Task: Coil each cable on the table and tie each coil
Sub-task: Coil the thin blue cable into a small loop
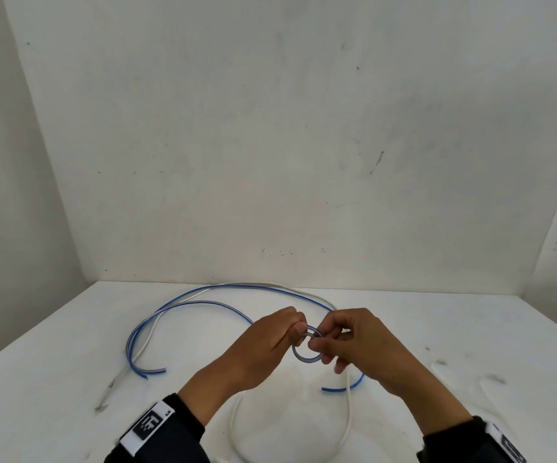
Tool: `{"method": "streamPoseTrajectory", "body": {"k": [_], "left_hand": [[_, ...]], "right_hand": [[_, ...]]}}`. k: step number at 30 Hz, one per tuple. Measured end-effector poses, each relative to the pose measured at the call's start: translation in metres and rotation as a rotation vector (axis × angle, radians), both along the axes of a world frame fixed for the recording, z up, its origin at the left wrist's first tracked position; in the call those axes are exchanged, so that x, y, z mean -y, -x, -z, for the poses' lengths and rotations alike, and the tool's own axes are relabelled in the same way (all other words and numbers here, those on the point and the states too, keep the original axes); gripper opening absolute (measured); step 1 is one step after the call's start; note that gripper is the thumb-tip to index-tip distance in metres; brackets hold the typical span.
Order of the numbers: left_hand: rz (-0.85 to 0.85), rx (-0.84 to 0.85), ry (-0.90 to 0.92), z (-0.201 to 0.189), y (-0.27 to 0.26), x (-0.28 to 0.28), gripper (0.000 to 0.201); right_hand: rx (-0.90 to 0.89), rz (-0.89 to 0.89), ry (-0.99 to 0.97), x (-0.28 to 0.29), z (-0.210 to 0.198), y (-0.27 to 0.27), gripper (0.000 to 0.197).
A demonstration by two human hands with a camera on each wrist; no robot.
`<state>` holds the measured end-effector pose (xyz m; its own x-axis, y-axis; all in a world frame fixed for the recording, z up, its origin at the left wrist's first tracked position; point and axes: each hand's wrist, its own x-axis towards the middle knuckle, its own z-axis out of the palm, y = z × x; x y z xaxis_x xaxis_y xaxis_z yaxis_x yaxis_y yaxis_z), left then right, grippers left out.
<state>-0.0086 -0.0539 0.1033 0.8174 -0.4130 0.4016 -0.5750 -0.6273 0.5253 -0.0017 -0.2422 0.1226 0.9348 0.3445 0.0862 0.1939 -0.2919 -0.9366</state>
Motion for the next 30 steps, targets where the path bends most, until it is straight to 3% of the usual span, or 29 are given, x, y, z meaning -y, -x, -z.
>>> {"method": "streamPoseTrajectory", "body": {"k": [6,9,13,16,19,23,25,28,30], "left_hand": [[-0.025,0.049,0.147,0.0,0.0,0.0,0.027],[-0.039,0.101,0.167,0.002,0.0,0.004,0.037],[-0.132,0.181,0.195,0.005,0.002,0.014,0.027],[-0.131,0.167,0.134,0.004,0.003,0.014,0.026],[-0.09,0.152,-0.059,0.0,0.003,0.009,0.027],[-0.052,0.157,-0.211,-0.006,0.007,0.011,0.032],[-0.027,0.13,-0.1,-0.007,0.008,0.013,0.033],[-0.041,0.045,0.29,-0.003,0.009,0.018,0.037],[-0.105,0.036,0.419,0.002,0.01,0.021,0.035]], "right_hand": [[0.03,0.097,-0.19,-0.003,-0.003,0.007,0.011],[0.042,0.152,-0.303,-0.006,0.0,0.009,0.01],[0.037,0.177,-0.392,-0.013,0.005,0.013,0.014],[0.025,0.097,-0.284,-0.009,0.001,0.015,0.01],[0.048,0.04,-0.049,0.002,-0.009,0.013,0.008],[0.095,-0.014,0.066,0.012,-0.021,0.014,0.008],[0.117,0.027,0.032,0.011,-0.022,0.016,0.009],[0.154,0.134,-0.117,0.007,-0.015,0.017,0.009],[0.136,0.196,-0.249,0.005,-0.009,0.016,0.008]]}}
